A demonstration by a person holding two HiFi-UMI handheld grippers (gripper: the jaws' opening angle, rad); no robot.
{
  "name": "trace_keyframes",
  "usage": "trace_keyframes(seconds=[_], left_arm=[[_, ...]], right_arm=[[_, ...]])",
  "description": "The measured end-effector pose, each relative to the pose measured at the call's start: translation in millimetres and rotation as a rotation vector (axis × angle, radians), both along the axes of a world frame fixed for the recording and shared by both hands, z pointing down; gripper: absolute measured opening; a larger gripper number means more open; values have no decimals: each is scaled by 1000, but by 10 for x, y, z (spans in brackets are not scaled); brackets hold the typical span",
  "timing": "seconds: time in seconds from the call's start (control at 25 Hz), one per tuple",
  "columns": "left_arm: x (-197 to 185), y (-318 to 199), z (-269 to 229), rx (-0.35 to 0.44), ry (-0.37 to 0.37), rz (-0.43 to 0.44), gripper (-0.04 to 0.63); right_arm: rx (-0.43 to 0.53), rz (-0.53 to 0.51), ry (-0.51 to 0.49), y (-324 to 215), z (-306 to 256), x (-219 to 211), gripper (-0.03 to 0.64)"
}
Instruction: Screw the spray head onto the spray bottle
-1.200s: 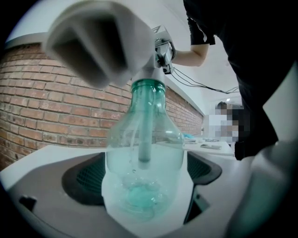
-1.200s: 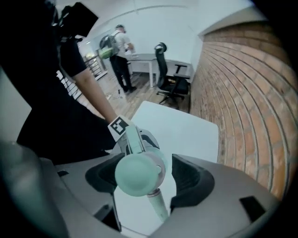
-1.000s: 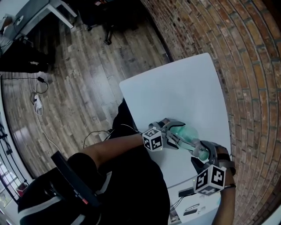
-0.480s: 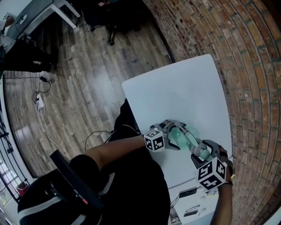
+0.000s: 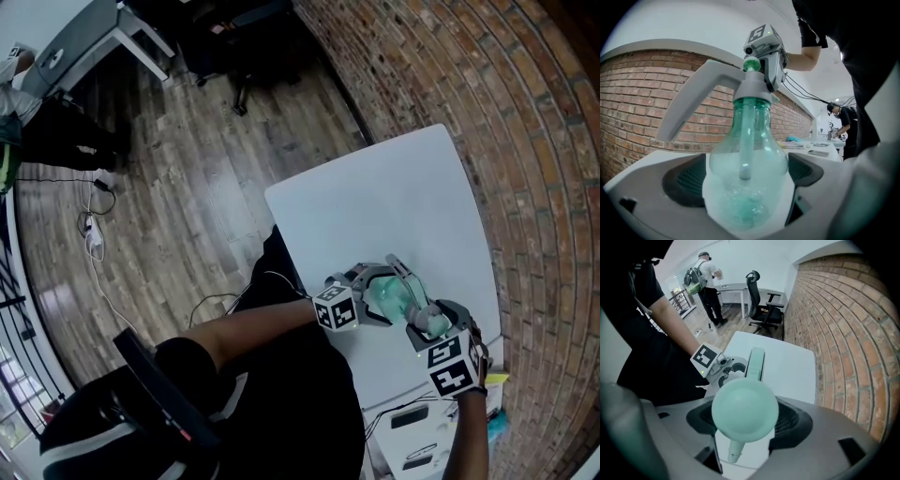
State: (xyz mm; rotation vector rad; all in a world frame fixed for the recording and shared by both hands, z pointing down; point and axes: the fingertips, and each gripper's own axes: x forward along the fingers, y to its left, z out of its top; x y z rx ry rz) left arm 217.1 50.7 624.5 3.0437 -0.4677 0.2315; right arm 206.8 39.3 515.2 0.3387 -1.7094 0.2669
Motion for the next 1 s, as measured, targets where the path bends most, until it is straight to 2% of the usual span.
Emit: trace_keyframes(seconds=[0.24, 0.72, 0.92, 1.0], left_arm=[[49, 1, -12, -9, -1, -7, 545], [9, 35, -21, 4, -54, 44, 543], [-9, 90, -202, 12, -4, 96, 542], [1, 66, -254, -1, 8, 109, 519]], right_arm=[[3, 93, -20, -1, 8, -11, 295], [15, 226, -51, 9, 16, -17, 295], [24, 296, -59, 45, 19, -48, 295], [42, 315, -58, 51, 19, -73, 295]])
